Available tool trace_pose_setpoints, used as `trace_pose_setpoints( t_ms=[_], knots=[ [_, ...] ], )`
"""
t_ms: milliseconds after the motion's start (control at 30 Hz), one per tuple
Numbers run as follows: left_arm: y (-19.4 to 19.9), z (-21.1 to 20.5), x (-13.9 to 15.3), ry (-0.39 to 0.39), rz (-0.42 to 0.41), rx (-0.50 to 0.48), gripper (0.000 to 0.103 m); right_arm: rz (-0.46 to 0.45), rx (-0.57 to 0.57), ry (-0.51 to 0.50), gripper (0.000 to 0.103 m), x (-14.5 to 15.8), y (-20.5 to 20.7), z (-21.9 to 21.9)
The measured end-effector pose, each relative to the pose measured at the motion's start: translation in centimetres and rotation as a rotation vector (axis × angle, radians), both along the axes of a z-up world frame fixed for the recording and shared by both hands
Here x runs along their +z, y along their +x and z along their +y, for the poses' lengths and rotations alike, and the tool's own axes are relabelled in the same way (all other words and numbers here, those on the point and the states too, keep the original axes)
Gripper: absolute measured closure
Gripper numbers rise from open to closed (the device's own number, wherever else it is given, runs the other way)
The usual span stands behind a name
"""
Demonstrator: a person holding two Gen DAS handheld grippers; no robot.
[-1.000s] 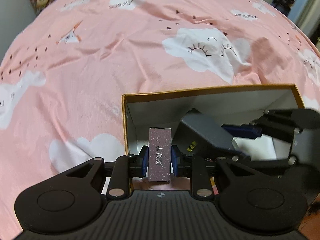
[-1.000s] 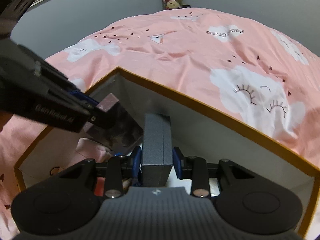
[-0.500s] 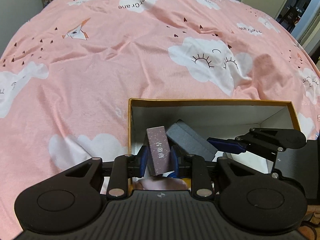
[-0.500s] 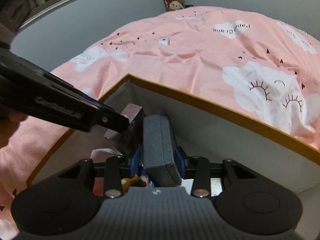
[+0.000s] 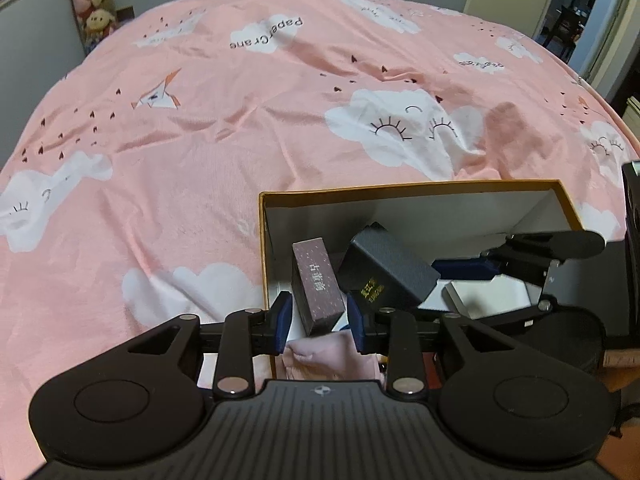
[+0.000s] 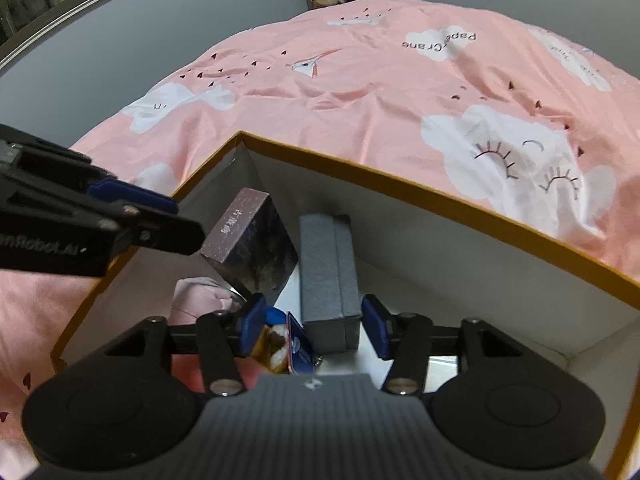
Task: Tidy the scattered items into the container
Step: 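Carry the dark grey box and purple photo card box into the box and release both, then move both tools back toward the remaining items beside the box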
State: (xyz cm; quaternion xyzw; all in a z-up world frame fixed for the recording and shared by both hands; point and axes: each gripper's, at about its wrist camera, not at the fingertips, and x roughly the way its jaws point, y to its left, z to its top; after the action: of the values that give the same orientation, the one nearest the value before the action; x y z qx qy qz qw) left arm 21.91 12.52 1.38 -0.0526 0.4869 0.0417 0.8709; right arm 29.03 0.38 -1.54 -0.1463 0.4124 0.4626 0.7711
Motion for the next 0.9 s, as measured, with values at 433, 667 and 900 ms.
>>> trace_pose_setpoints(
  t_ms=[433,667,900],
  knots=[
    [-6.2,-3.5,4.3,0.038,-0.151,-0.067,0.055,-0.116,-0.051,0.076,0.037,5.1,-4.2,-4.1],
    [-10.6,-5.4,6.1,0.046,-0.235,-0.104,0.046,-0.178,-0.067,0.166,0.031,7.9,-8.6,-7.3],
    [-14.9,-6.1,5.4,-0.030,-0.242,-0.099,0.040,-0.153,-0.131,0.236,0.031,8.5,-12.7,-11.4]
  ],
)
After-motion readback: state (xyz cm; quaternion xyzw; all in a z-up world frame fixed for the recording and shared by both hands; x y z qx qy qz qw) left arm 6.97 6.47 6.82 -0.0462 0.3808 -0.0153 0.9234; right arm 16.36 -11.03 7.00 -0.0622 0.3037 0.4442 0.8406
